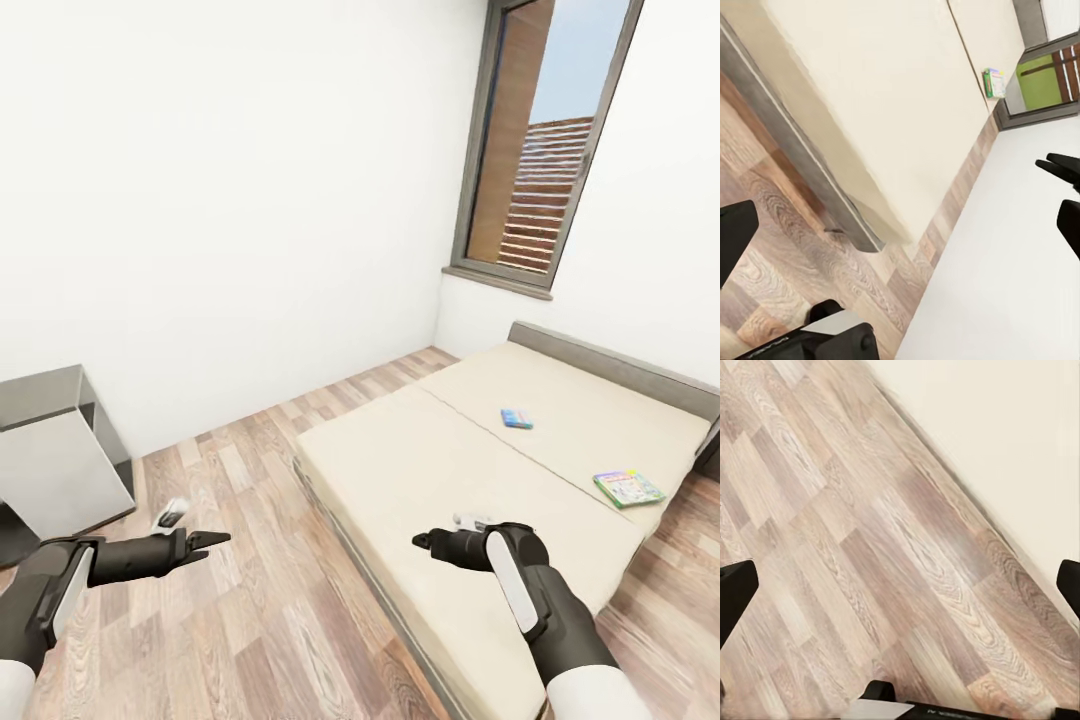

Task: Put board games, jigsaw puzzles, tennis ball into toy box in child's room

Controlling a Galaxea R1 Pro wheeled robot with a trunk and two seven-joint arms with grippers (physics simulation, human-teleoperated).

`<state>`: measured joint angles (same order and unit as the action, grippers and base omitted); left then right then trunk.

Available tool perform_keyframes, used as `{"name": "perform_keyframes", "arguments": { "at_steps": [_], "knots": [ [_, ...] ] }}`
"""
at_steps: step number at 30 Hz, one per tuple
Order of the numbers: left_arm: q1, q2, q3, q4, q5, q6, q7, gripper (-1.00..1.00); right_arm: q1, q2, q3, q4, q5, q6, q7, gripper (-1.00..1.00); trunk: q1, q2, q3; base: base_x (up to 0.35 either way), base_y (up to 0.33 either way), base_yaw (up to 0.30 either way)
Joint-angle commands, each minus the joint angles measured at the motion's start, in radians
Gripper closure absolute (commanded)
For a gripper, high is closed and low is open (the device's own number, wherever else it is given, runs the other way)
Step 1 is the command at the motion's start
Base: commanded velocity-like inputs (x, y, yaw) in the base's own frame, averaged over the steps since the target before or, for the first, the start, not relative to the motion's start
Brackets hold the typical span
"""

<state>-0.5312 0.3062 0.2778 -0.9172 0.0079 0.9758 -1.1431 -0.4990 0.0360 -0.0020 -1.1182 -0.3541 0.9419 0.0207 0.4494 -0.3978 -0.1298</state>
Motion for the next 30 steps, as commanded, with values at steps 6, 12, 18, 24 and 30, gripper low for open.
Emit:
{"name": "perform_keyframes", "arguments": {
  "at_steps": [6,12,18,24,30],
  "knots": [
    [-0.001,0.0,0.003,0.0,0.002,0.009,-0.007,-1.0,-0.002,0.009,0.001,0.0,0.002,0.006,0.001,-1.0,0.001,-0.002,-0.009,0.0,-0.157,0.232],
    [-0.001,0.0,0.003,0.0,0.003,0.009,-0.007,-1.0,-0.002,0.01,0.002,0.0,0.0,0.007,0.001,-1.0,0.001,-0.002,-0.015,0.0,-0.074,0.231],
    [-0.001,0.0,0.003,0.0,0.002,0.009,-0.006,-1.0,-0.003,0.01,0.002,0.0,-0.001,0.007,0.001,-1.0,0.001,-0.002,-0.021,0.0,-0.01,0.23],
    [-0.001,0.0,0.002,0.0,0.002,0.009,-0.006,-1.0,-0.004,0.011,0.002,0.0,-0.001,0.006,0.001,-1.0,0.001,-0.002,-0.028,-0.001,-0.001,0.23],
    [-0.001,-0.001,0.001,0.0,0.003,0.009,-0.006,-1.0,-0.004,0.014,0.002,0.0,0.0,0.006,0.001,-1.0,0.001,-0.002,-0.034,-0.053,-0.03,0.228]
  ]
}}
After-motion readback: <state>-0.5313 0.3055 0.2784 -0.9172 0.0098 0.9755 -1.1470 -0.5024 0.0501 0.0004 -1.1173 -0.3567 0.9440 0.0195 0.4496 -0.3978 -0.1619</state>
